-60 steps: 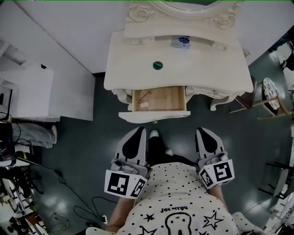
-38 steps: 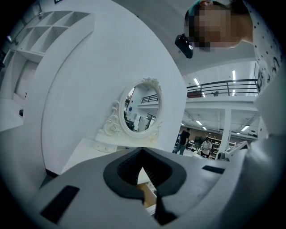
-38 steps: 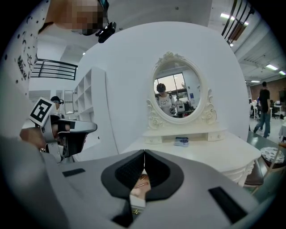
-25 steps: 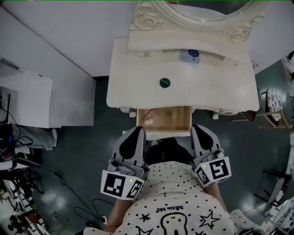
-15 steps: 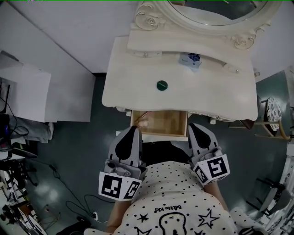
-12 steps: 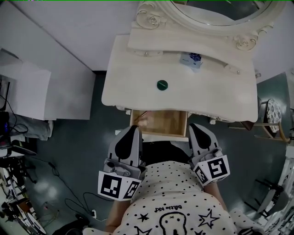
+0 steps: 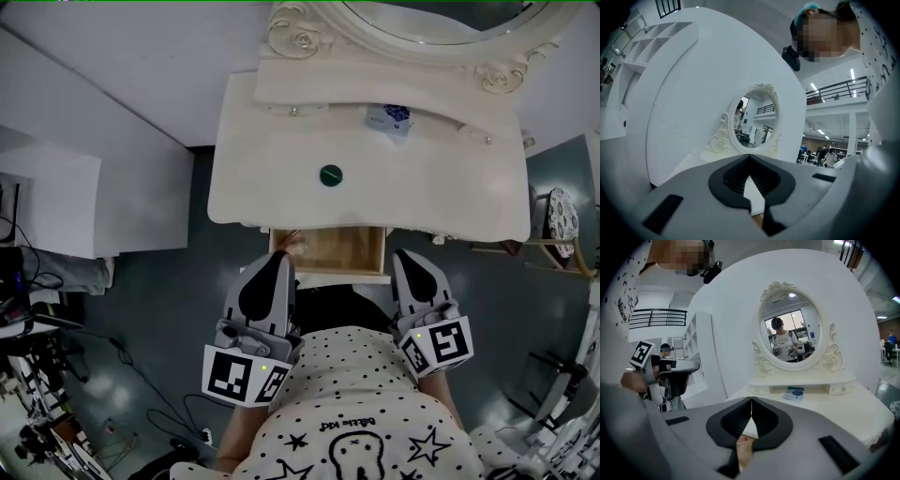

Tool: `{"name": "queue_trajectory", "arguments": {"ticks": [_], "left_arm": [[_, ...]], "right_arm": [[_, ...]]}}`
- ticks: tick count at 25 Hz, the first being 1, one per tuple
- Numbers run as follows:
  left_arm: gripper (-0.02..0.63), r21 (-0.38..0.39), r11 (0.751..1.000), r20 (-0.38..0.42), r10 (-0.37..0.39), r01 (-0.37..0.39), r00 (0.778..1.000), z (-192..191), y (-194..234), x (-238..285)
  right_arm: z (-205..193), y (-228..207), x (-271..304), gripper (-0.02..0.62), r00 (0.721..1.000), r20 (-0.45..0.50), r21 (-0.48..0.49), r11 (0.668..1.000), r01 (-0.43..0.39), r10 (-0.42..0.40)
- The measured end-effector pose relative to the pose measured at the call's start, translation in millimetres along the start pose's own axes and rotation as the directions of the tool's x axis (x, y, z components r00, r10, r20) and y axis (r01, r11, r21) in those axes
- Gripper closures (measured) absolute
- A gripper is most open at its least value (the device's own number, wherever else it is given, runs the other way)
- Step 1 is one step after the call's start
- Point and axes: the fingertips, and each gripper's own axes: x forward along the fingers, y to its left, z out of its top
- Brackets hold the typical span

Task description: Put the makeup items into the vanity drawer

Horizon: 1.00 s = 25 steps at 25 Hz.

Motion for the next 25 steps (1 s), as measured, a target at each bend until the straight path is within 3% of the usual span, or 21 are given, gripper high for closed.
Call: {"name": "queue_trajectory", "arguments": {"ticks": [11,18,21,25], "left_arm": [[0.611,-0.001,1.000,-0.032,0.007,-0.007,0.999,1,19,2],[0.609,-0.013,1.000,-0.031,0.007,-0.007,0.999,-1,27,-2],[0.609,-0.020,1.000,-0.037,0.017,-0.018,0.999,-3,32,-4],[0.609,-0.036,0.998,-0.041,0.041,-0.043,0.998,-5,39,-6]], "right_arm": [[5,5,19,0.586,1.000,-0.005,-0.010,1.000,0.003,-0.003],[10,10,53,0.584,0.996,-0.042,-0.103,0.992,-0.077,0.073],[-2,-1,83,0.526,0.991,-0.103,-0.143,0.985,-0.096,0.081],[-14,-11,128,0.517,0.978,-0.180,-0.188,0.972,-0.138,0.104]]}}
